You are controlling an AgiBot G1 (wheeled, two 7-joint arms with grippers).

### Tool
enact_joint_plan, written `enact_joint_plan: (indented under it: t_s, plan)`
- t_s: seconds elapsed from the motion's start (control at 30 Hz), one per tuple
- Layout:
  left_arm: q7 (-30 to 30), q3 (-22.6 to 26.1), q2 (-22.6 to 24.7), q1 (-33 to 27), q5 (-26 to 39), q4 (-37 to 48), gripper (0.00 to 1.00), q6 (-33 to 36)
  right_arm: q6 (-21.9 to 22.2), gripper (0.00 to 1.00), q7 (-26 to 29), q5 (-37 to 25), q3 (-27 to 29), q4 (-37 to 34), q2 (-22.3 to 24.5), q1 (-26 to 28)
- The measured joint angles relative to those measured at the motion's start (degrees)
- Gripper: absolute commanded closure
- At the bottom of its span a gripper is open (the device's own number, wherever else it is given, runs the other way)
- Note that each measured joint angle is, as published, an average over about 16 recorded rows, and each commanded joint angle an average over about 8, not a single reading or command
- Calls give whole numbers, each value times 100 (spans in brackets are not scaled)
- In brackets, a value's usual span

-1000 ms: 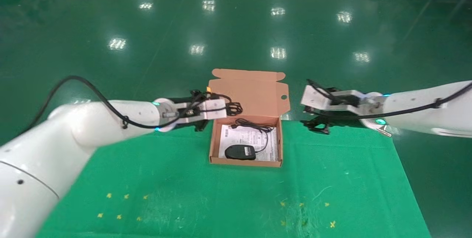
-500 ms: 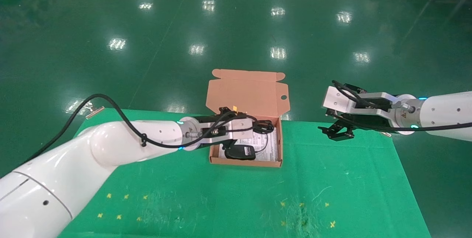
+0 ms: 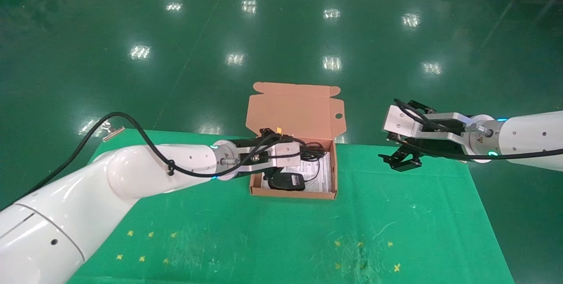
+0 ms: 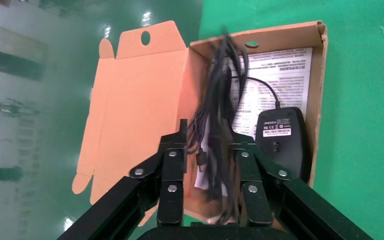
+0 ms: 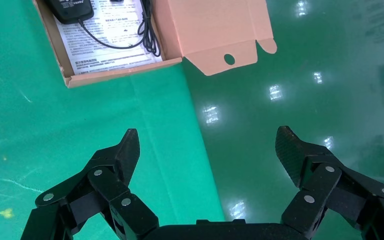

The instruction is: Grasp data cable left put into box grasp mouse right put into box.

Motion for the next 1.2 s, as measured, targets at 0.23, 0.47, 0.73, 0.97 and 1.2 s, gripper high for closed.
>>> enact_joint_plan:
  t_s: [0.23, 0.47, 0.73, 0.97, 1.2]
  plan:
    - [-156, -152, -384, -181, -108, -249, 0, 54, 13, 0, -120, -161, 26, 122, 11, 235]
    - [-409, -329, -785, -437, -265, -482, 0, 136, -94, 0, -368, -512, -13, 361, 15, 670]
    - [-620, -624, -1124, -420, -597, -725, 0, 467, -445, 0, -579, -465, 159, 572, 53, 766]
    - [-736, -1029, -1471, -125, -1113, -1037, 0, 1009, -870, 0, -635, 149, 653, 699, 168, 366]
    - [-851, -1488, -1857, 234, -1696, -1389, 0, 1615, -1333, 0, -674, 904, 1251, 816, 315, -164]
